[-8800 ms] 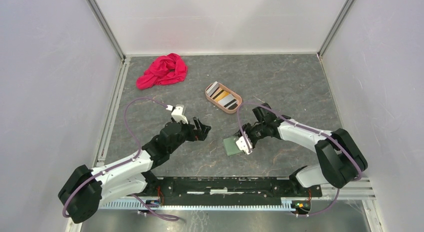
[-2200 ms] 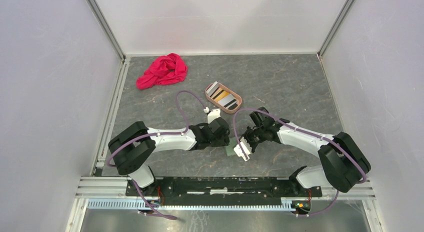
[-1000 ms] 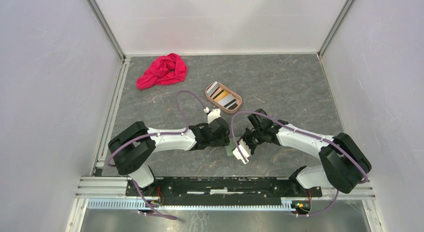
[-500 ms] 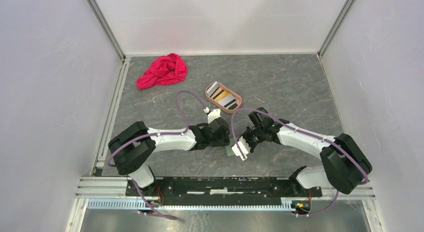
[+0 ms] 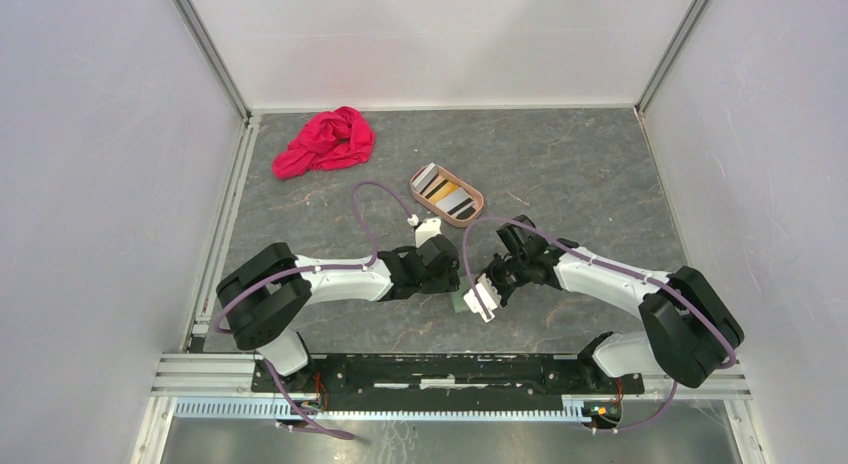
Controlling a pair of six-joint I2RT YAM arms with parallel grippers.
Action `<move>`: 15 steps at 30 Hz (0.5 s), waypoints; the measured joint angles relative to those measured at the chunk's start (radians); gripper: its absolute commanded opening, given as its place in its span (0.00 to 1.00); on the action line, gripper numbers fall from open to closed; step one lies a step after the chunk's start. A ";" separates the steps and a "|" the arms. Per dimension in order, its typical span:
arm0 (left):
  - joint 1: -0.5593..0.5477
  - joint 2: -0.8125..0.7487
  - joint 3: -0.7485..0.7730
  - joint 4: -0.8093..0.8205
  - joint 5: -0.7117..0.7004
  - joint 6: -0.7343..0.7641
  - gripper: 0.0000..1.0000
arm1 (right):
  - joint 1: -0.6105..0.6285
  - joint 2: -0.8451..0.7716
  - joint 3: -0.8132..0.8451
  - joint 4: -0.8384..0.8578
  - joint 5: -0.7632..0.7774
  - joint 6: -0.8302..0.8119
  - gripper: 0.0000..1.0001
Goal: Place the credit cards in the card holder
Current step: Adjust the card holder at the center of the board.
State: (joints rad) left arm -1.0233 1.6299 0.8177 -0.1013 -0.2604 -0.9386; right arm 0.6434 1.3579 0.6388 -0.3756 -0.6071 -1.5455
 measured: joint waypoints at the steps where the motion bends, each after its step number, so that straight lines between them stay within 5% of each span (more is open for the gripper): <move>1: 0.000 0.000 0.000 0.000 0.000 0.000 0.56 | 0.000 0.001 -0.001 0.004 0.002 -0.002 0.00; 15: 0.000 0.000 0.000 0.000 0.000 0.000 0.56 | 0.018 0.005 -0.019 0.041 0.029 -0.021 0.00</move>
State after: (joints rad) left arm -1.0233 1.6299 0.8177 -0.1013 -0.2604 -0.9386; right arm 0.6609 1.3624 0.6193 -0.3347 -0.5781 -1.5661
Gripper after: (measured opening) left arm 0.564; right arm 0.006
